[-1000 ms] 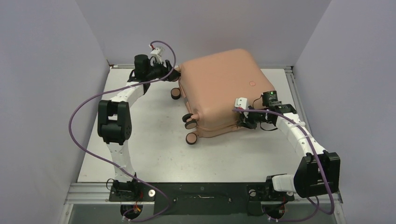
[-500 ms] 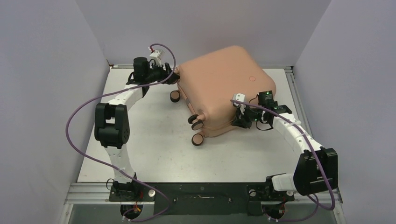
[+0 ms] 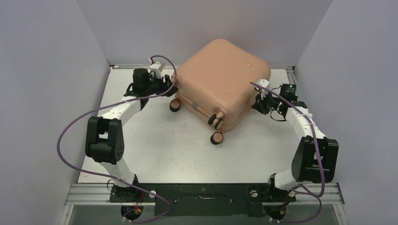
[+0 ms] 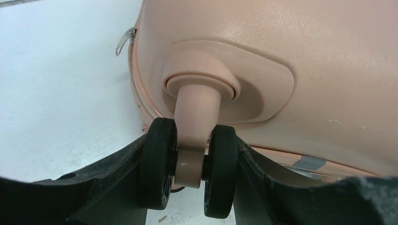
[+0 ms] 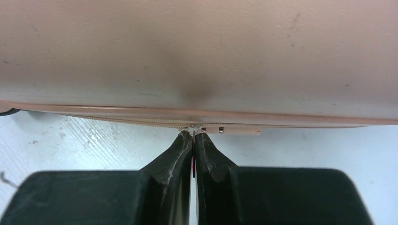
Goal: Pack the luggage
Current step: Zip the luggage at the center of the board.
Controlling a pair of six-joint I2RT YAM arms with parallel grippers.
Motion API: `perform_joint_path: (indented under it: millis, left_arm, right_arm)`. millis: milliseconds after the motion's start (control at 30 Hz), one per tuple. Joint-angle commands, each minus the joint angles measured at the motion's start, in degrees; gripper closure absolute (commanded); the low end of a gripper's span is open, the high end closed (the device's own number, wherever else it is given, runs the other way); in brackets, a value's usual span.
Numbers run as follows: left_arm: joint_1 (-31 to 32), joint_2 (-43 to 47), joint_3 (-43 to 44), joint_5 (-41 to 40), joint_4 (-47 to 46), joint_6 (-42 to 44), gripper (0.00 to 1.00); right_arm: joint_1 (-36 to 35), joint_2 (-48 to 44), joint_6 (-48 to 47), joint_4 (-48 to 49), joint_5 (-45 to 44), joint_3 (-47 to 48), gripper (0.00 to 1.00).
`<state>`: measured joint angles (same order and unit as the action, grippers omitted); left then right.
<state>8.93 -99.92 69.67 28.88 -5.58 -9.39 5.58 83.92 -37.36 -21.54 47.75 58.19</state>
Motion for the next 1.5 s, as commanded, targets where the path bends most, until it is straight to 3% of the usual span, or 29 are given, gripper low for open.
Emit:
perform_joint_path:
  millis: [0, 333, 567, 733, 833, 900, 1233, 1467]
  left_arm:
    - [0.2, 3.7, -3.2, -1.5, 5.0, -0.5, 1.0]
    - [0.7, 2.2, -3.7, -3.8, 3.6, -7.7, 1.0]
    - [1.6, 1.0, -3.8, -4.9, 2.7, -11.1, 1.0]
    - [2.6, 0.6, -4.6, -5.5, 1.4, -12.9, 1.0]
    - [3.2, 0.9, -5.1, -5.7, 1.3, -13.2, 1.0]
    - [3.4, 1.6, -5.4, -5.7, 1.5, -13.0, 1.0]
    - [5.2, 6.3, -8.0, -3.5, 5.4, -9.1, 1.0]
    - [9.3, 9.0, -8.6, -2.3, 11.4, -8.0, 1.0]
  right_arm:
    - [0.8, -2.3, -7.0, -2.7, 1.4, 1.0, 0.95]
    - [-7.5, -10.1, -26.8, -28.6, 14.0, -5.7, 0.95]
    - [-13.5, -11.0, -29.8, -33.0, 24.4, -6.1, 0.95]
    - [-20.2, -9.5, -23.5, -25.5, 24.5, -6.0, 0.95]
    - [-21.7, -11.8, -11.1, -13.4, 19.1, -8.0, 0.95]
    - [-20.7, -14.9, -4.8, -4.8, 13.1, -10.3, 0.95]
    - [-15.3, -17.0, 6.5, 6.2, 0.7, -12.8, 0.95]
    - [-3.4, -13.5, 7.9, 9.8, 3.9, -11.8, 0.95]
